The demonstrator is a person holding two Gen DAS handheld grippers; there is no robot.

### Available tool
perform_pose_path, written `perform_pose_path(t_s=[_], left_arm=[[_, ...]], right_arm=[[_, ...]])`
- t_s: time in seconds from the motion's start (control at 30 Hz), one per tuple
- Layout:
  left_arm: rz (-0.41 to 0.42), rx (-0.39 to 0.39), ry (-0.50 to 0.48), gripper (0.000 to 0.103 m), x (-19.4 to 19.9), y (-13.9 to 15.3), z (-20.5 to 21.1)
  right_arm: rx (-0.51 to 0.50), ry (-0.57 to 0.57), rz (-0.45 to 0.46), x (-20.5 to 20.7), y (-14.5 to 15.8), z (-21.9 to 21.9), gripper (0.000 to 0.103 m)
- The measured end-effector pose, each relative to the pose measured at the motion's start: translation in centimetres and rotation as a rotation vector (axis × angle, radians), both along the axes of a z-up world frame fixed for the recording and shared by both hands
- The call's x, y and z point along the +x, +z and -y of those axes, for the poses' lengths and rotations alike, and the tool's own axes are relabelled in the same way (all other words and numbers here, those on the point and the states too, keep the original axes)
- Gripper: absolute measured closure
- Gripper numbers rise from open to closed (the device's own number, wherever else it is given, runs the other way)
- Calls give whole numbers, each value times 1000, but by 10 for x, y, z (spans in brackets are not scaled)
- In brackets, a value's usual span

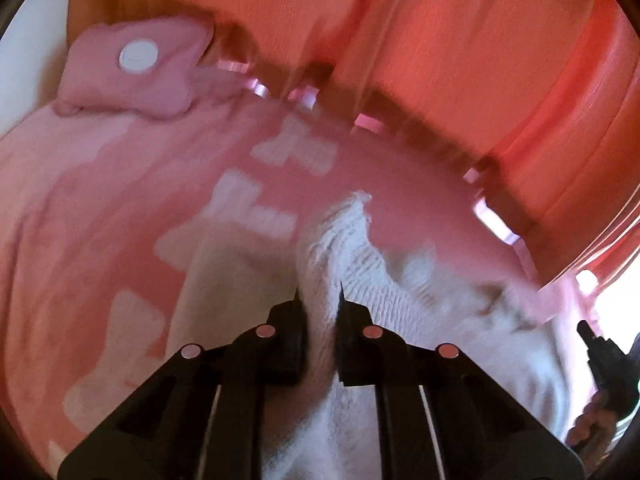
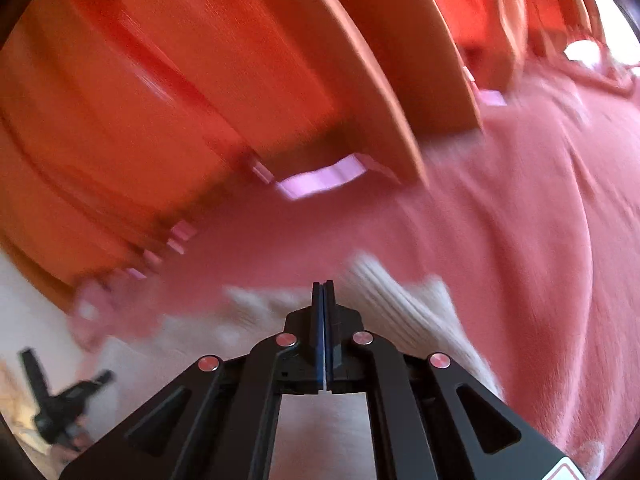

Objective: Fold small clothes

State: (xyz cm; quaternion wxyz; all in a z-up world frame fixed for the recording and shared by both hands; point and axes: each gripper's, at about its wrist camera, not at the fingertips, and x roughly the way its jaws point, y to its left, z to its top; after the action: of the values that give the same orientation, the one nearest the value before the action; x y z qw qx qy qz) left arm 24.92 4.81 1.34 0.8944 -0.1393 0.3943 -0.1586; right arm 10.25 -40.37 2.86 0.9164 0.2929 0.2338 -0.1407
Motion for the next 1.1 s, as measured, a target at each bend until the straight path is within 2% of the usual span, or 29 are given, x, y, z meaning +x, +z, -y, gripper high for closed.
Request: perform_pose_path(t_s=[0.03,0.1,0.17,0.2,0.23,0.27,0.3,0.33,0.37,0.4,0.47,0.5,0.53,0.6,0.7,0.8,0.83,0.87,0.9,0.97,1.03,1.1], left_arm=[[23,-17,0,93,-1,6,-1],[40,-5,4,93,2,7,0],[-18,20,5,93,11,-11,3],[-46,25,6,93,15,-18,3],[-73,28,12,93,18,-24,2],[-88,21,17,93,19,-28,1],[-90,11,17,93,20,-28,0],[-82,8,12,92,18,-26,0],[-76,12,9,92,18,-25,1],[-73,17,8,92,16,-25,2],[-82,32,10,92,17,-28,3],[-86,32,12,92,18,-30,3],[-86,29,14,92,17,-30,3],[-82,26,12,92,16,-29,1],[-91,29,11,92,16,-29,1],[-98,31,15,90,17,-30,0],[-99,30,16,90,17,-30,0],[-96,27,15,91,17,-30,-1],[-89,22,16,91,16,-28,-1],[-53,-3,18,93,12,-20,-4],[34,-69,17,93,3,2,-12],[86,-59,35,93,-2,14,-14]], right_arm=[[-12,-4,10,1,3,0,102],[15,-16,-75,12,-13,7,102],[36,-15,-181,22,-31,12,101],[47,-18,-241,28,-39,15,97],[43,-30,-254,28,-41,15,91],[35,-37,-255,27,-41,16,90],[27,-36,-249,27,-39,16,80],[9,-35,-244,27,-37,14,54],[-13,-36,-248,28,-37,11,43],[-36,-35,-258,29,-38,9,36],[-81,-12,-318,39,-46,4,37],[-105,-15,-342,43,-50,4,41],[-125,-22,-354,45,-52,3,45],[-146,-26,-361,47,-51,1,47],[-150,-79,-361,42,-49,8,47],[-96,-63,-357,42,-55,15,45],[-92,-51,-367,44,-58,14,49],[-95,-35,-360,44,-57,12,59],[-73,-2,-323,43,-54,10,99],[-28,11,-192,31,-30,7,97],[-43,10,1,8,12,1,98],[-72,-11,72,-4,26,2,98]])
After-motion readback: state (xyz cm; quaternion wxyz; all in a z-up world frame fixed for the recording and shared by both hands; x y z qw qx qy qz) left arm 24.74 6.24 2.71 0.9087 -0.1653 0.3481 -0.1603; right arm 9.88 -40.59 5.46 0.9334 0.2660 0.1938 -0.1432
